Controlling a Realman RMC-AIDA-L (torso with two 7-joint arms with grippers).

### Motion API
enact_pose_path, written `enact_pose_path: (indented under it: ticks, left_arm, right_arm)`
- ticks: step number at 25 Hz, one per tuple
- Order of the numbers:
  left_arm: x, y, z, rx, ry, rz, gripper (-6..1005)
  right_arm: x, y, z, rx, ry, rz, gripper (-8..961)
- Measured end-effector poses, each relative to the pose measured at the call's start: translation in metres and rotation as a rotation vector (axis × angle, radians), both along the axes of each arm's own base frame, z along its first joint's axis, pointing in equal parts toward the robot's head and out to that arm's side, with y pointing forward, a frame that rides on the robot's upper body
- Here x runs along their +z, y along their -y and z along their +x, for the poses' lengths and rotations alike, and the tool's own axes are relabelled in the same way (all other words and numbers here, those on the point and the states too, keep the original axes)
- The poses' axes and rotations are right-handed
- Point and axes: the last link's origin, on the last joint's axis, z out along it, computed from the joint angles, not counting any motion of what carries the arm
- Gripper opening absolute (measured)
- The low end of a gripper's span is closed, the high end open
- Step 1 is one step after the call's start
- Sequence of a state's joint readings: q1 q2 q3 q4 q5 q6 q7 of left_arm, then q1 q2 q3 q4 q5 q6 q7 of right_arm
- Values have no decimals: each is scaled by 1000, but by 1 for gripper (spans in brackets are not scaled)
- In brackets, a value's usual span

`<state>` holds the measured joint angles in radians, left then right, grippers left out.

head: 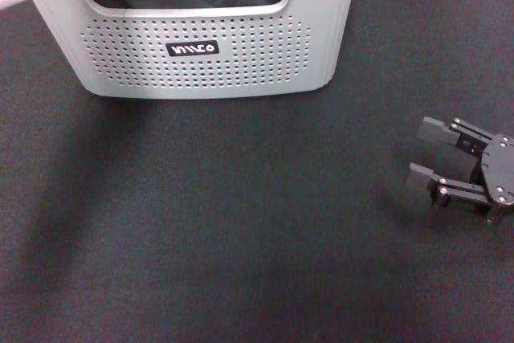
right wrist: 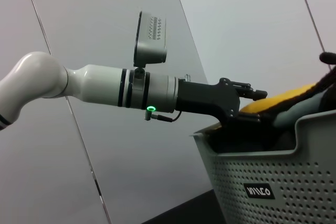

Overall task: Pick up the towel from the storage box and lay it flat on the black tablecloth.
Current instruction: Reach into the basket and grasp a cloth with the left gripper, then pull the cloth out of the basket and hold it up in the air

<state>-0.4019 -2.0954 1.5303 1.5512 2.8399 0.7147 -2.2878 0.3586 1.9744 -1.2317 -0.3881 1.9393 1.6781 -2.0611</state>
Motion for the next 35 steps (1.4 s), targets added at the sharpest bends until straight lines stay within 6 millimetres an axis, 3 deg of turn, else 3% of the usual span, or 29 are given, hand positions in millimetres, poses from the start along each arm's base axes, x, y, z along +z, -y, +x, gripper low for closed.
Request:
enact_pose_path:
  ticks: [9,16,19,24,28,35]
  left_arm:
    - [-1,1,4,-21,-9,-2,429]
    - [0,13,17,-66,-3,-1,260]
    - [2,17,25,-95,1,7,77]
    - [18,29,41,-134,68,58,41]
    - [35,45,65,-193,196,71,33]
    - [57,70,90,-251,431,-108,34]
  right_arm:
    - [1,0,1,-4,-2,4,870]
    - [3,-1,2,-6,2,26,870]
    - [5,-3,3,-11,4,37,870]
    - [7,-5,2,1,4,53,870]
    - [8,-7,-1,18,-5,108,869]
    - [21,-11,-11,100,-22,197,869]
